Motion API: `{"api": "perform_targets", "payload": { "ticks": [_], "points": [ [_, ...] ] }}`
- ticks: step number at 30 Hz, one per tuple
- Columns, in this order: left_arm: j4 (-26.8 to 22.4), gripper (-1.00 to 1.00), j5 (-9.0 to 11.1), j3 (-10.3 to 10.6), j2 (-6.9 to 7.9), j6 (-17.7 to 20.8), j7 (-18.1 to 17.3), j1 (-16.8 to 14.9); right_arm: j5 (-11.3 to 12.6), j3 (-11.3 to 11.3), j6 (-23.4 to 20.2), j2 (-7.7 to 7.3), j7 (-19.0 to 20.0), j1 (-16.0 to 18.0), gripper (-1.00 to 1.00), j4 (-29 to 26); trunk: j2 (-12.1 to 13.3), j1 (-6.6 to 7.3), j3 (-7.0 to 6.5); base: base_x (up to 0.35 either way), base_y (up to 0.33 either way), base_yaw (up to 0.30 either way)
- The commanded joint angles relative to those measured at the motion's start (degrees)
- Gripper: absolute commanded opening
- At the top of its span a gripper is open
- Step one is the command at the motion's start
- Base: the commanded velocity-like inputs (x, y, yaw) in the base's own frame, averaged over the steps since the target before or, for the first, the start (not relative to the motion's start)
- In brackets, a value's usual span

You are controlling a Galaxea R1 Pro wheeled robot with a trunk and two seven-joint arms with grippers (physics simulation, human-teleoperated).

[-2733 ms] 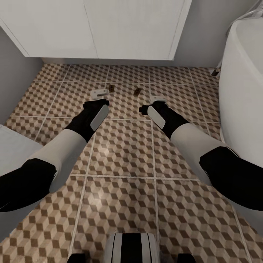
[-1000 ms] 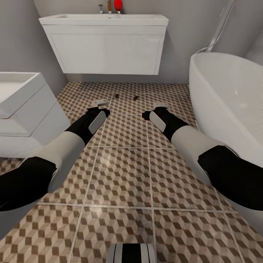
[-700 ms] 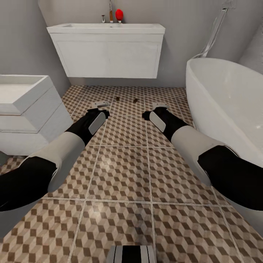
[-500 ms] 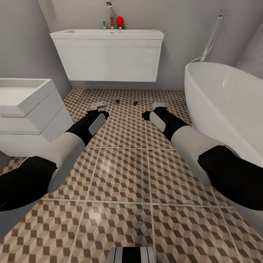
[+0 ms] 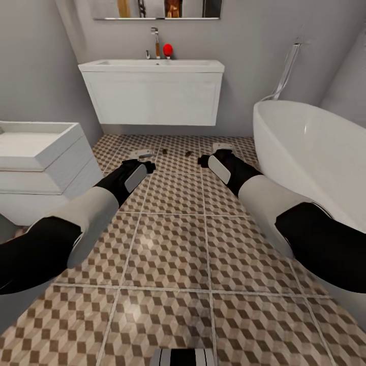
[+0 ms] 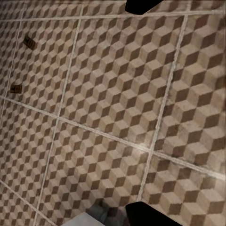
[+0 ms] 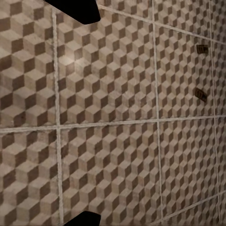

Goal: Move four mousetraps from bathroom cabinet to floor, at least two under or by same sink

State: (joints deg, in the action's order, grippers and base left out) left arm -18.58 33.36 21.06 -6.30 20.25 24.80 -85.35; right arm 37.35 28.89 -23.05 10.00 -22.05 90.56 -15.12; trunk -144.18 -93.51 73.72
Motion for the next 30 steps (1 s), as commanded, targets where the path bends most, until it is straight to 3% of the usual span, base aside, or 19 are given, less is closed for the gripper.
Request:
{"api": "perform_targets", "payload": {
  "ticks": [1, 11, 30],
  "points": [
    [-0.09, 1.00, 0.48, 0.48, 0.05, 0.24, 0.39, -0.03, 0.31, 0.29, -0.24, 0.00, -0.36, 0.04, 1.00, -0.04, 0.00, 0.03, -0.18, -0.001, 0.000, 0.000],
    [1.50, 1.00, 0.56, 0.33, 0.19, 2.36, -3.70, -0.06, 0.27, 0.29, -0.16, 0.00, -0.36, 0.05, 1.00, 0.74, 0.14, 0.29, -2.39, 0.000, 0.000, 0.000],
    [6.10, 1.00, 0.31, 0.41, 0.11, 2.21, -4.65, -0.06, 0.27, 0.29, 0.11, 0.00, -0.04, 0.03, 1.00, 3.31, 0.39, 0.78, -6.60, 0.000, 0.000, 0.000]
  ]
}}
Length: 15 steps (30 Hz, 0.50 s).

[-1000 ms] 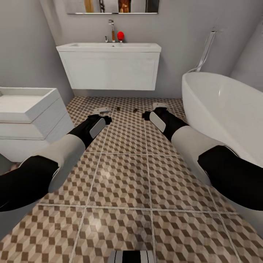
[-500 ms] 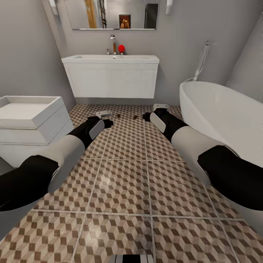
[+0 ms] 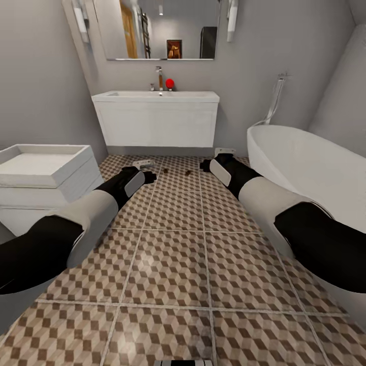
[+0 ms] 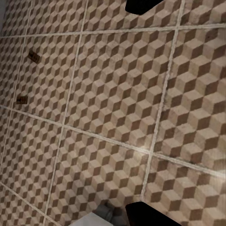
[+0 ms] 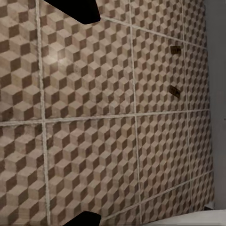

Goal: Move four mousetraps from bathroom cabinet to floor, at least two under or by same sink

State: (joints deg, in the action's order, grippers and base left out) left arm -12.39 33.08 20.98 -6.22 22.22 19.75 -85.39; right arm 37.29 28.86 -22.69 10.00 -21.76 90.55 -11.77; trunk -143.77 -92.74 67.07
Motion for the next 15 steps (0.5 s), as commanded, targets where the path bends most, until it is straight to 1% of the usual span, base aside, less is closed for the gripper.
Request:
{"api": "perform_targets", "payload": {
  "ticks": [1, 7, 12, 15],
  "points": [
    [0.20, 1.00, 0.56, 0.48, 0.02, 0.21, 0.38, -0.01, 0.31, 0.32, -0.06, 0.00, -0.21, 0.04, 1.00, 0.18, 0.00, 0.03, -0.17, 0.000, 0.000, 0.000],
    [1.11, 1.00, 0.61, 0.47, -0.01, 0.13, 0.33, 0.00, 0.21, 0.38, 1.63, 0.00, 0.29, -0.01, 1.00, 0.82, 0.08, 0.19, -1.50, 0.000, 0.000, 0.000],
    [1.24, 1.00, 0.71, 0.34, 0.04, 0.27, 0.43, 0.00, 0.17, 0.36, 2.01, 0.00, 0.41, 0.01, 1.00, 1.08, 0.15, 0.32, -2.61, 0.000, 0.000, 0.000],
    [1.27, 1.00, 1.14, 0.26, 0.10, 0.37, 0.49, 0.00, 0.13, 0.34, 2.17, 0.00, 0.45, 0.04, 1.00, 1.39, 0.19, 0.39, -3.28, 0.000, 0.000, 0.000]
  ]
}}
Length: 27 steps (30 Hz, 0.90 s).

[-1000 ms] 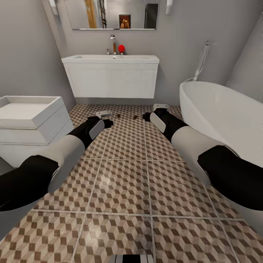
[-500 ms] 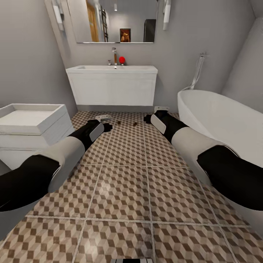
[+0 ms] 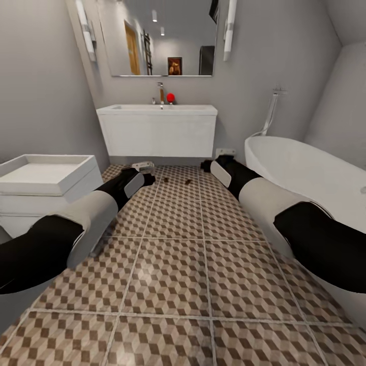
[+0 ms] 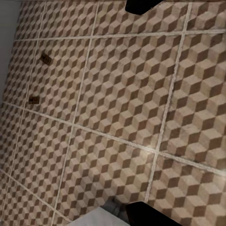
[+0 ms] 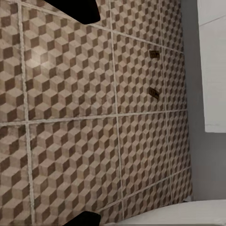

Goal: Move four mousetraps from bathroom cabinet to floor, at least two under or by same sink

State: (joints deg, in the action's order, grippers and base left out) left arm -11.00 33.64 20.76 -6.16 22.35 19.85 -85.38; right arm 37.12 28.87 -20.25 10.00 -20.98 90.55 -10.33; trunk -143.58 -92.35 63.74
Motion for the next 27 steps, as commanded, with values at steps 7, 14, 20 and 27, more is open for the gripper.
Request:
{"api": "perform_targets", "payload": {
  "ticks": [7, 14, 20, 27],
  "points": [
    [0.01, 1.00, 1.72, 0.62, -0.08, 0.10, 0.44, -0.02, 0.23, 0.32, -0.04, 0.00, -0.30, 0.01, 1.00, 0.96, 0.08, 0.19, -1.50, 0.000, 0.000, 0.000],
    [0.55, 1.00, 2.01, 0.67, -0.08, -0.77, 0.42, -0.01, 0.24, 0.31, 0.01, 0.00, -0.28, -0.01, 1.00, 1.29, 0.18, 0.37, -3.05, 0.000, 0.000, 0.000],
    [1.67, 1.00, 2.17, 0.67, -0.06, -1.33, -0.30, -0.02, 0.24, 0.31, 0.03, 0.00, -0.28, -0.02, 1.00, 1.43, 0.26, 0.52, -4.38, 0.000, 0.000, 0.000],
    [2.91, 1.00, 2.23, 0.68, -0.19, -1.53, -2.44, -0.03, 0.18, 0.31, 0.14, 0.00, -0.29, -0.02, 1.00, 2.23, 0.74, 0.90, -5.89, 0.000, 0.000, 0.000]
  ]
}}
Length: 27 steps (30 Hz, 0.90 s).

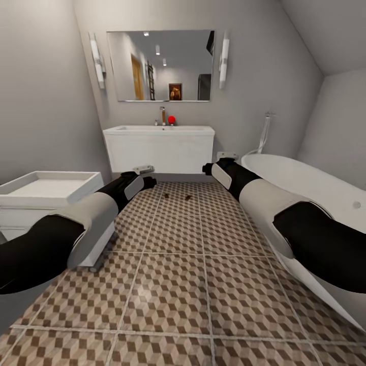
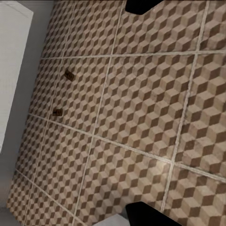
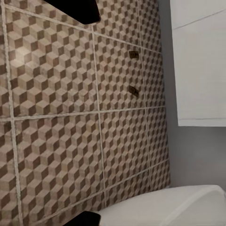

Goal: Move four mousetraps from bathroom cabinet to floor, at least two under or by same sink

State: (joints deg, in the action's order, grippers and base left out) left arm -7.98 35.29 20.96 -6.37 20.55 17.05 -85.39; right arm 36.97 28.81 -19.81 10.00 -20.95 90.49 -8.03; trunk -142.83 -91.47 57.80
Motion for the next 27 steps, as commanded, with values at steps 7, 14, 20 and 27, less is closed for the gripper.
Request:
{"api": "perform_targets", "payload": {
  "ticks": [7, 14, 20, 27],
  "points": [
    [0.66, 1.00, 0.60, 0.48, -0.04, -0.02, -0.36, 0.00, 0.24, 0.42, -0.24, 0.00, -0.32, 0.10, 1.00, 0.15, 2.80, 1.55, -1.20, 0.000, 0.000, 0.000],
    [1.58, 1.00, 0.58, 0.49, -0.05, -0.25, -0.56, -0.01, 0.21, 0.41, -0.23, 0.00, -0.28, 0.08, 1.00, 0.20, 5.61, 3.09, -2.46, 0.000, 0.000, 0.000],
    [1.92, 1.00, 0.57, 0.49, -0.05, -0.31, -0.60, 0.00, 0.27, 0.38, -0.23, 0.00, -0.25, 0.05, 1.00, 0.27, 8.01, 4.41, -3.54, 0.000, 0.000, 0.000],
    [2.06, 1.00, 0.51, 0.51, -0.10, -0.28, -0.61, 0.00, 0.34, 0.37, -0.13, 0.00, -0.24, 0.04, 1.00, 0.29, 10.82, 5.95, -4.79, 0.000, 0.000, 0.000]
  ]
}}
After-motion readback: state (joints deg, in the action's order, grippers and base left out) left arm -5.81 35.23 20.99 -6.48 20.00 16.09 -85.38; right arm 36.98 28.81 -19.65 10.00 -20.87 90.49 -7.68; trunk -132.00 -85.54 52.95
